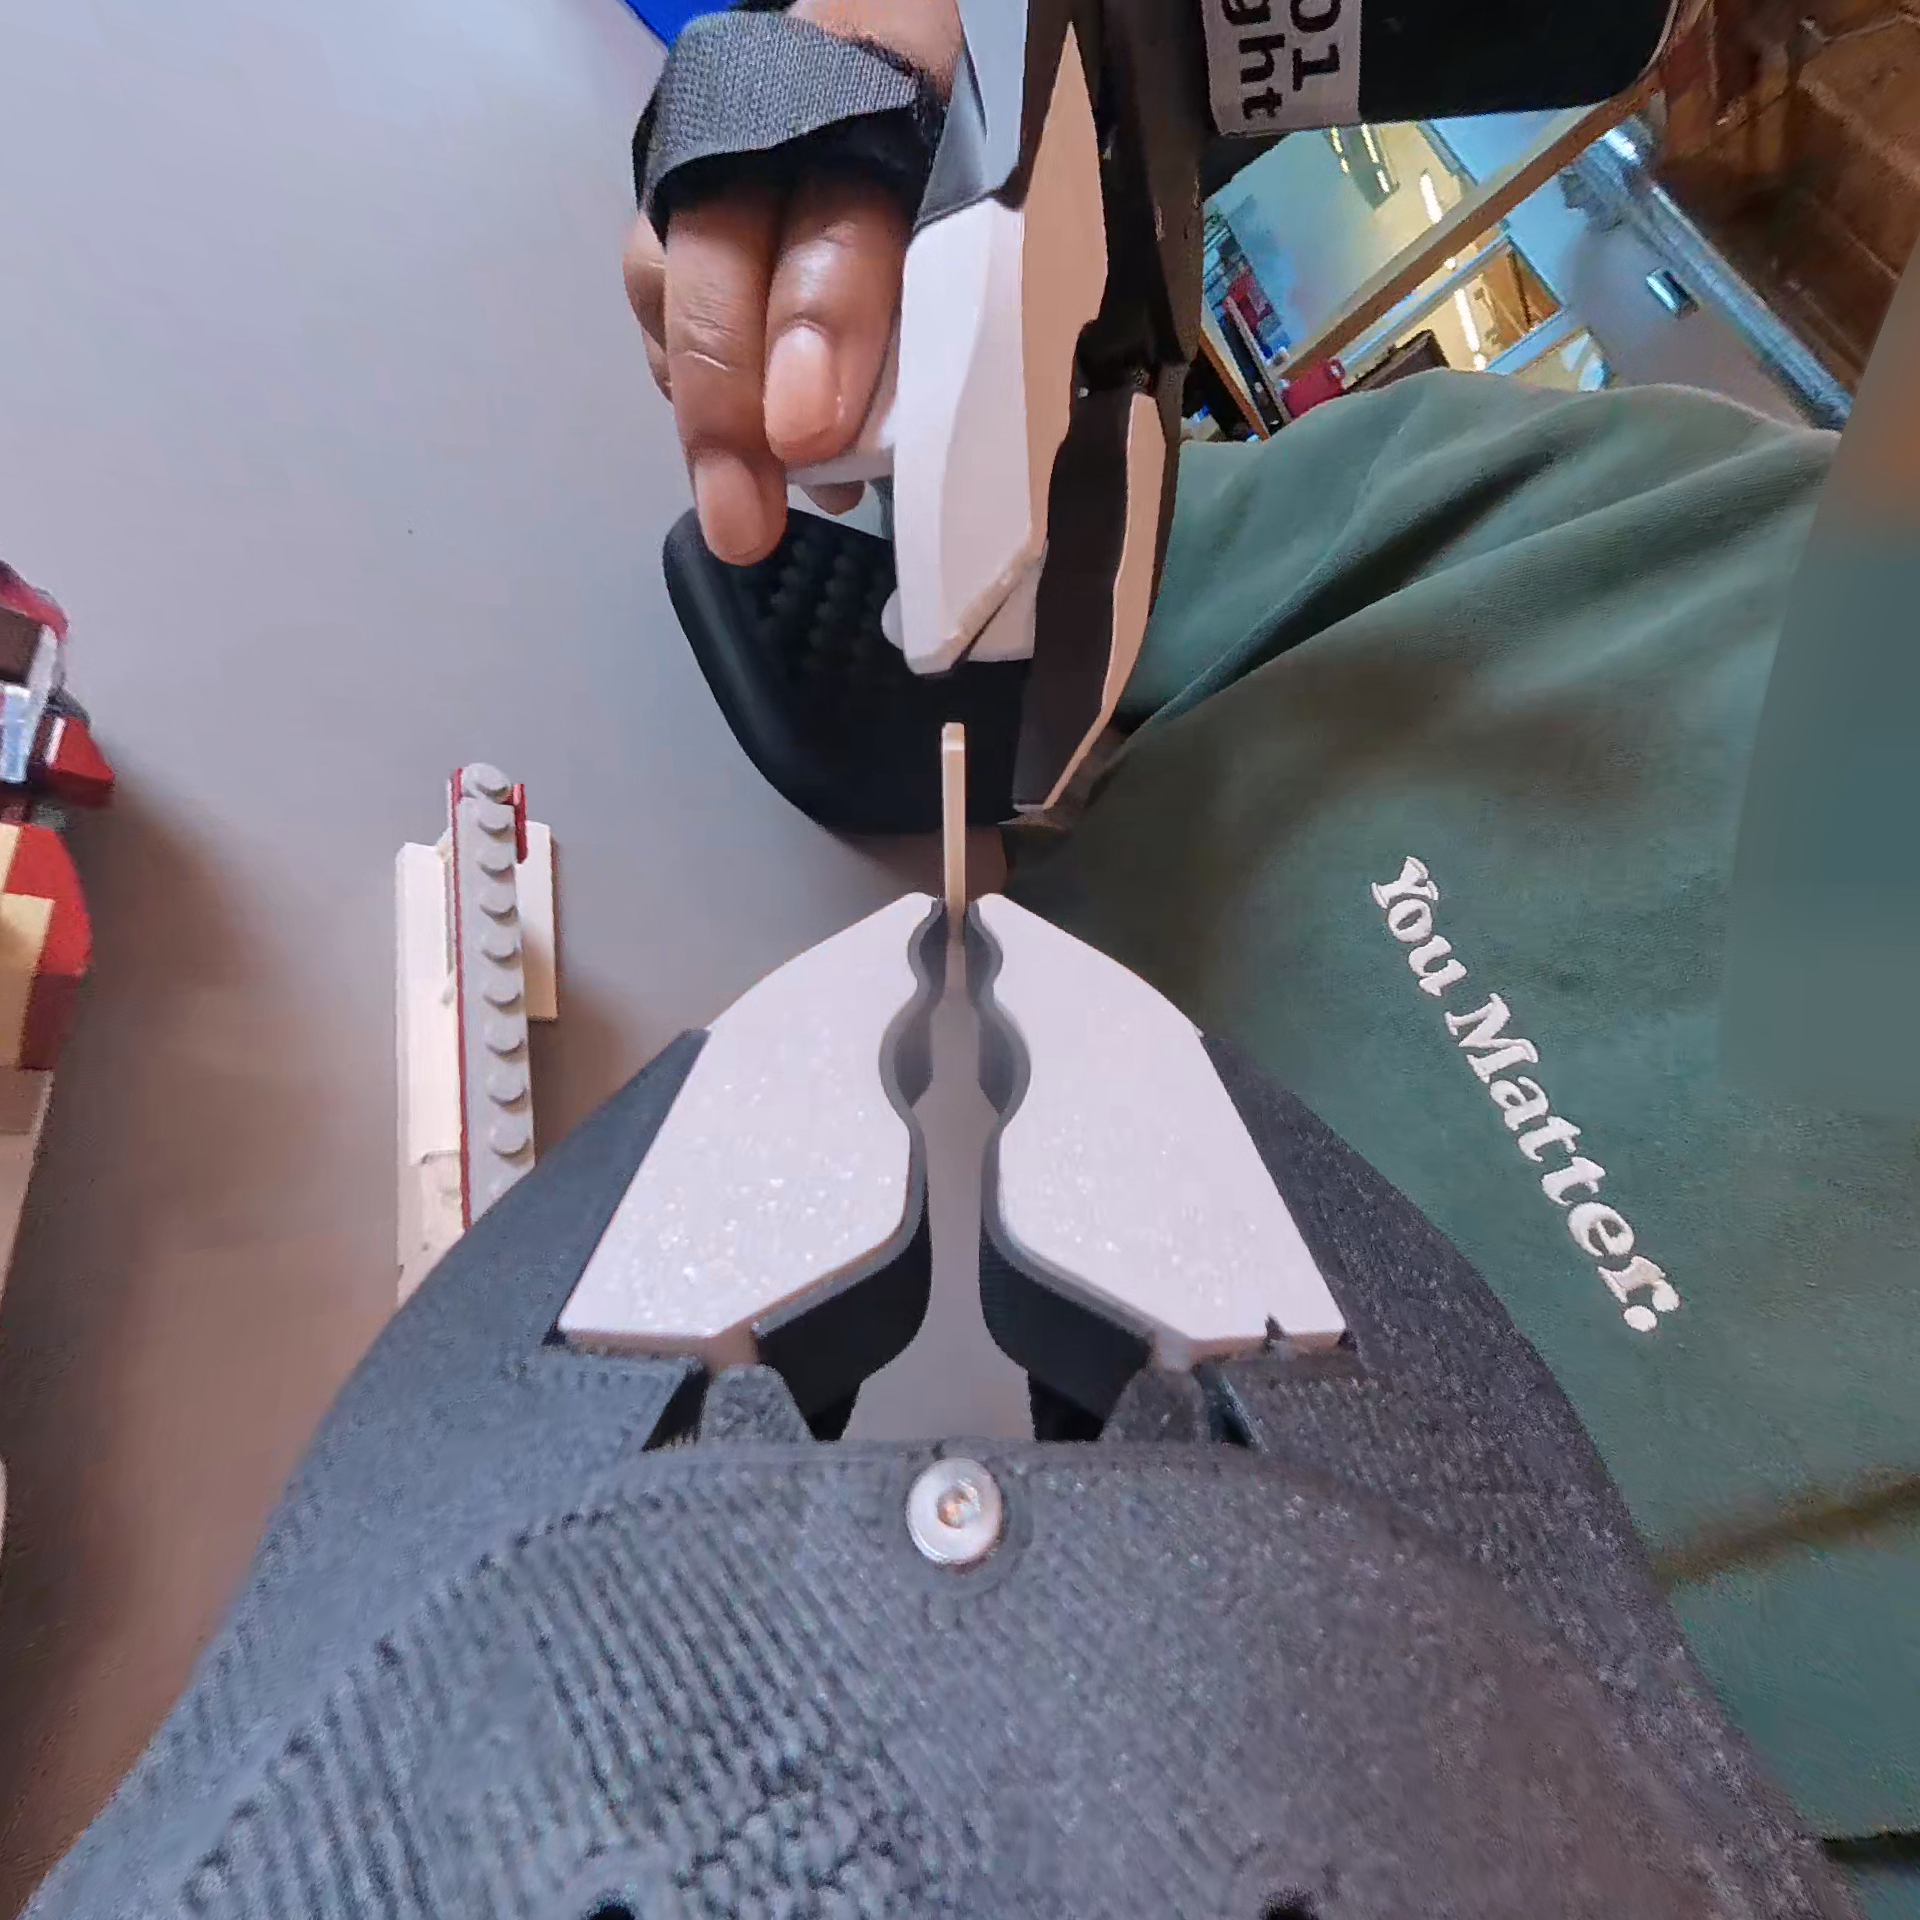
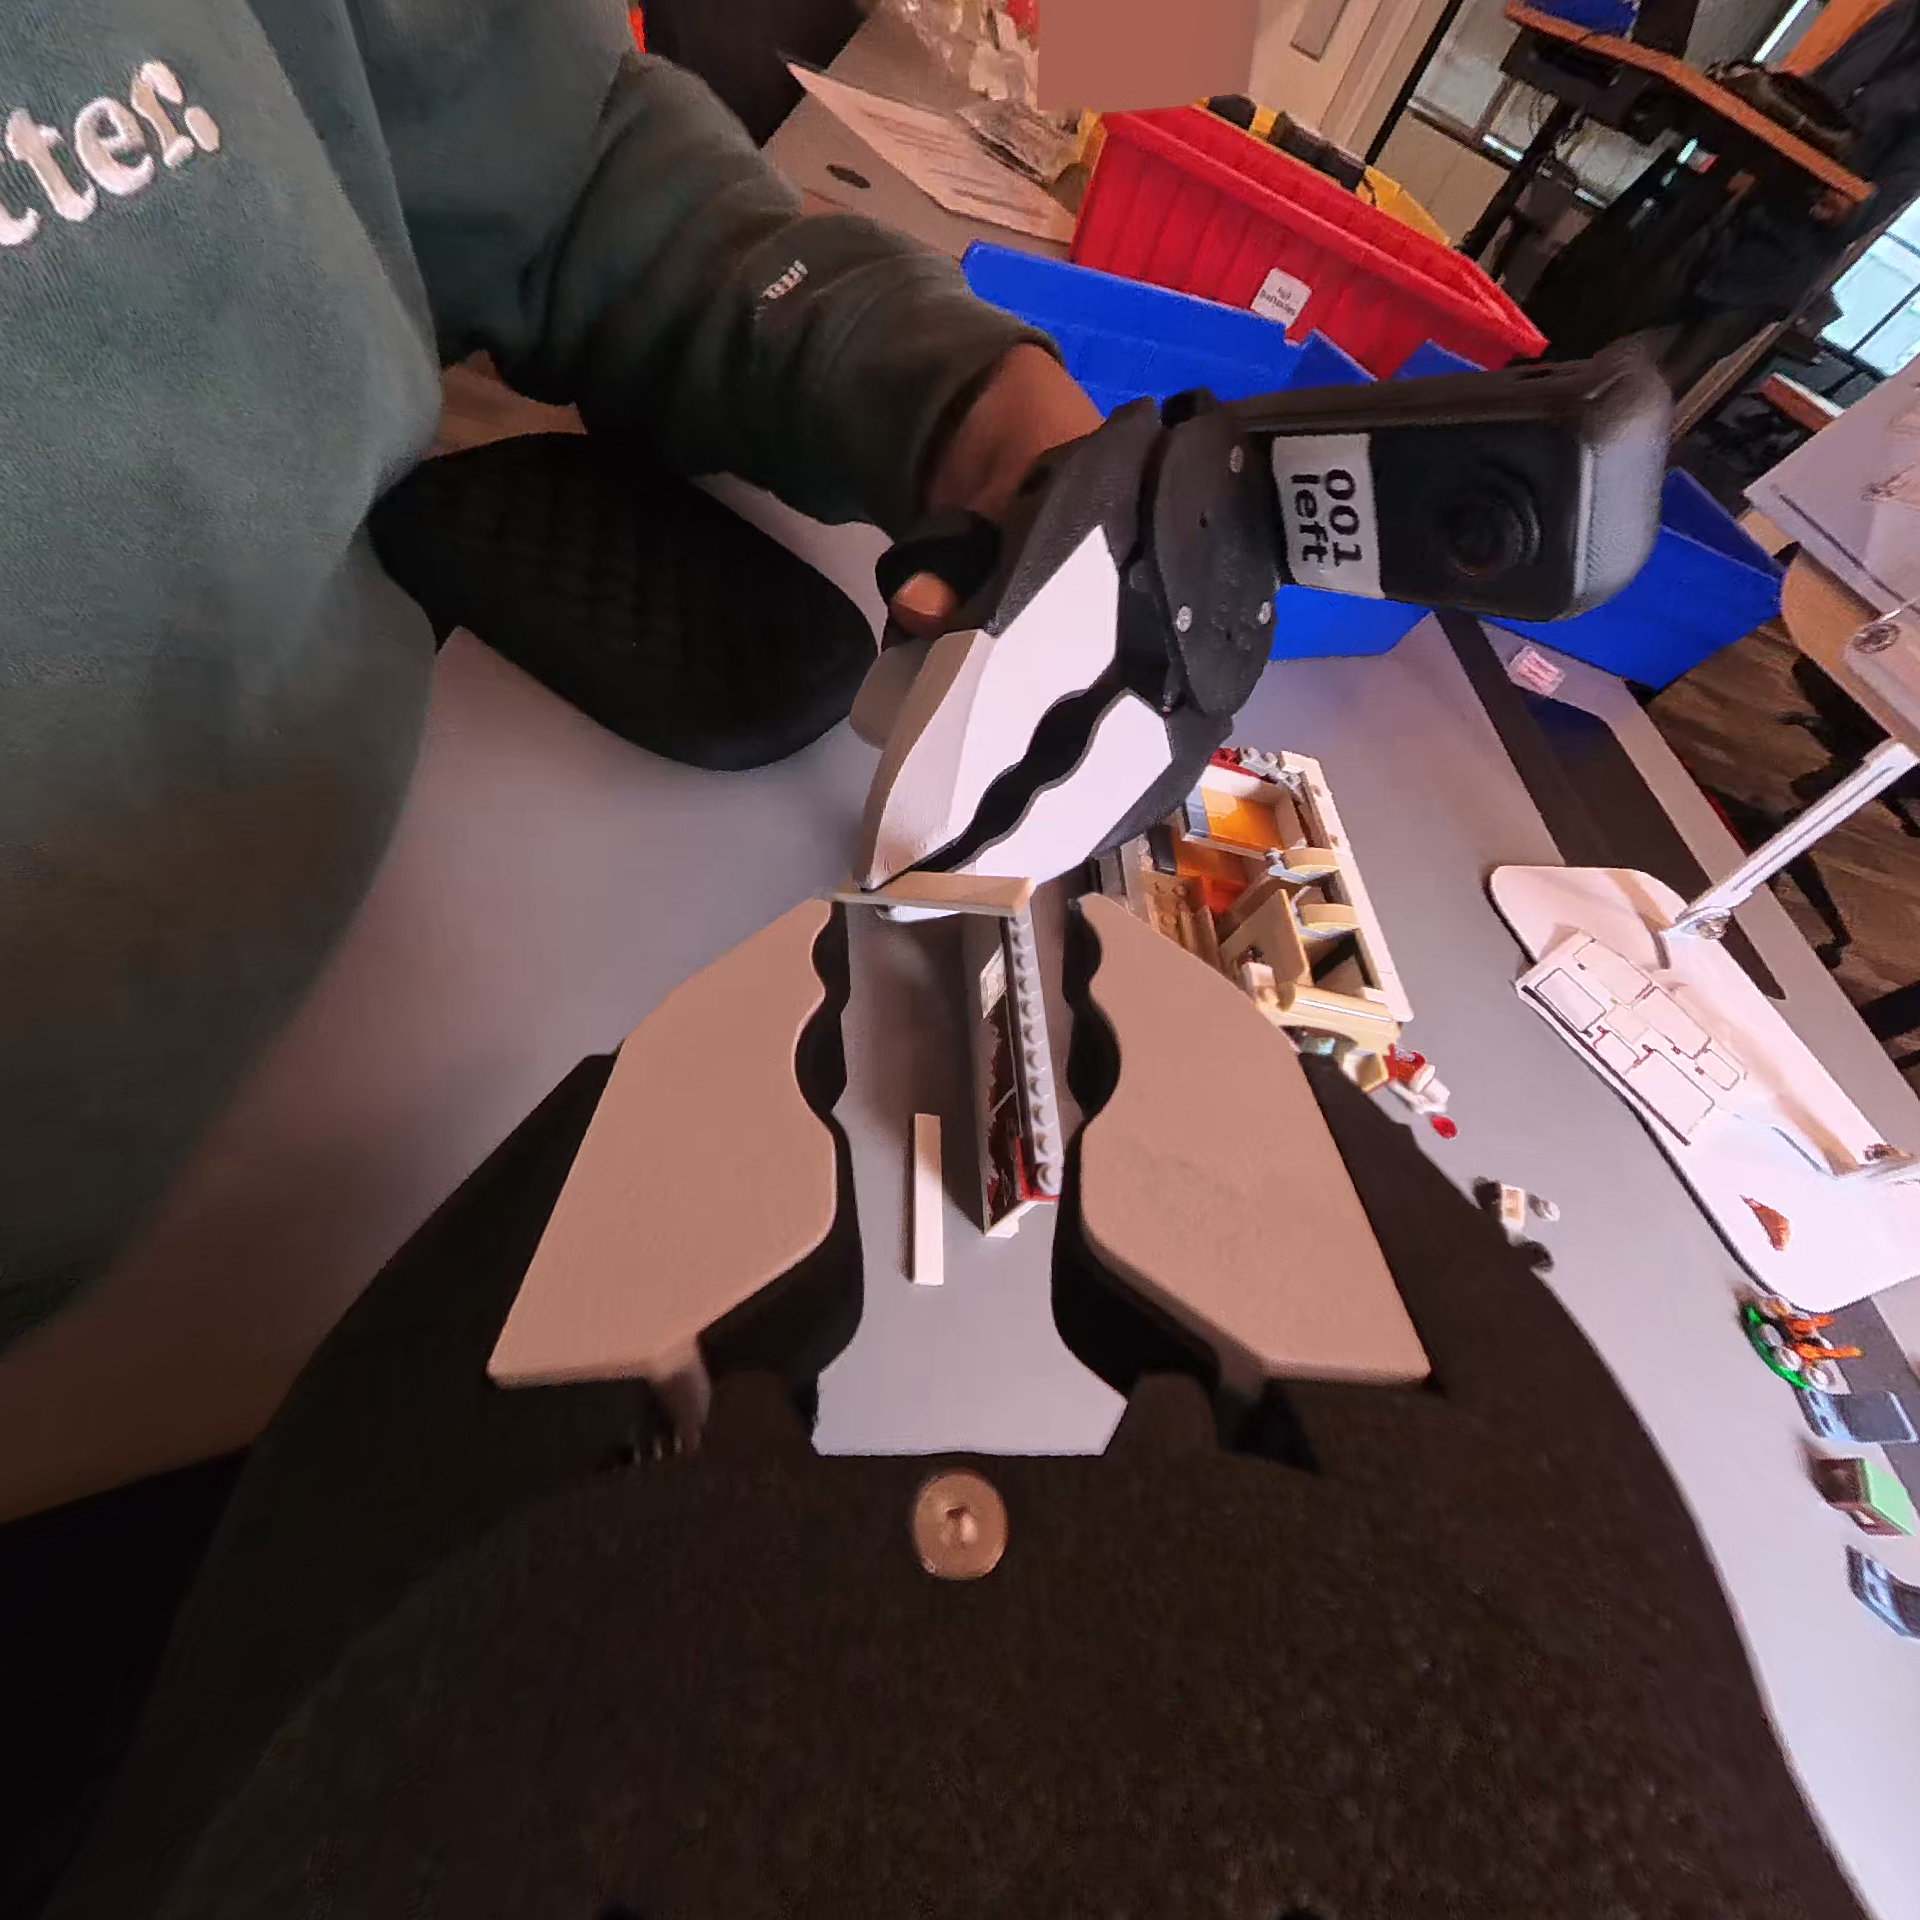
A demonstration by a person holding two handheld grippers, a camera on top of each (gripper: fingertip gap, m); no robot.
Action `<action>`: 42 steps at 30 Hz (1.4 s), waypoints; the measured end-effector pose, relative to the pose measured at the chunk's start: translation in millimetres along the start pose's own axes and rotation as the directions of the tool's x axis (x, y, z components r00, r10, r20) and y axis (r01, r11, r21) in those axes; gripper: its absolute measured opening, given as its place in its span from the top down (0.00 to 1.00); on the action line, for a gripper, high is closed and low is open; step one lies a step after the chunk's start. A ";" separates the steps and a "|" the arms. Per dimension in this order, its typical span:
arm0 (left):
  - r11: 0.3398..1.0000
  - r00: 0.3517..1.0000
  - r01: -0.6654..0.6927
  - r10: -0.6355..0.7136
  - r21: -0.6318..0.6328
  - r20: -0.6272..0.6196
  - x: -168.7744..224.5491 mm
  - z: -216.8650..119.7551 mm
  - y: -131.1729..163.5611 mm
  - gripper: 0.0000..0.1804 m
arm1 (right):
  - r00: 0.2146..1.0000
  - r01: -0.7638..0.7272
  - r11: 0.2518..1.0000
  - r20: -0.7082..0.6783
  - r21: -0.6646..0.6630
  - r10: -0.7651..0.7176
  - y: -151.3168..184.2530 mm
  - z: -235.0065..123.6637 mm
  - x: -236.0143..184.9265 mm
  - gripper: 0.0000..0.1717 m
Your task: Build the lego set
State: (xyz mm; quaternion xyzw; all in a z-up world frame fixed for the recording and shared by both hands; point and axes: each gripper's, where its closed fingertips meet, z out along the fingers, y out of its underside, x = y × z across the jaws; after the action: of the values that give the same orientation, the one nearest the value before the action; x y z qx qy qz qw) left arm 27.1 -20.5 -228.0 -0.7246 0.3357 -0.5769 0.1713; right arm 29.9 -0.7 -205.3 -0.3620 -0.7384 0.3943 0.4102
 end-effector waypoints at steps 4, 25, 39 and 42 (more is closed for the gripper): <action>0.999 0.999 0.035 -0.036 -0.041 -0.009 -2.7 0.9 4.9 0.98 | 1.000 0.006 1.000 0.024 -0.018 -0.005 5.9 2.3 -2.7 0.82; 0.953 0.895 -0.276 0.301 -0.121 0.328 -11.3 -39.6 11.7 0.89 | 0.964 -0.131 0.938 0.181 -0.320 0.196 72.3 6.7 -32.1 0.96; 0.885 0.626 -0.349 0.464 -0.307 0.627 -86.6 -54.4 47.7 0.85 | 0.940 -0.141 0.824 0.187 -0.549 0.285 104.7 10.4 -39.4 0.91; 0.879 0.617 -0.364 0.475 -0.308 0.627 -88.4 -51.5 48.2 0.95 | 0.944 -0.124 0.842 0.199 -0.525 0.262 98.3 13.6 -40.0 0.91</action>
State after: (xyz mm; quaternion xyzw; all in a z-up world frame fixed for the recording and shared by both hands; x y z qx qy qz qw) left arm -45.4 12.6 -308.2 -0.7968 0.4505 -0.1837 0.3583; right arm 54.5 3.0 -309.3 -0.4742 -0.8227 0.2711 0.1574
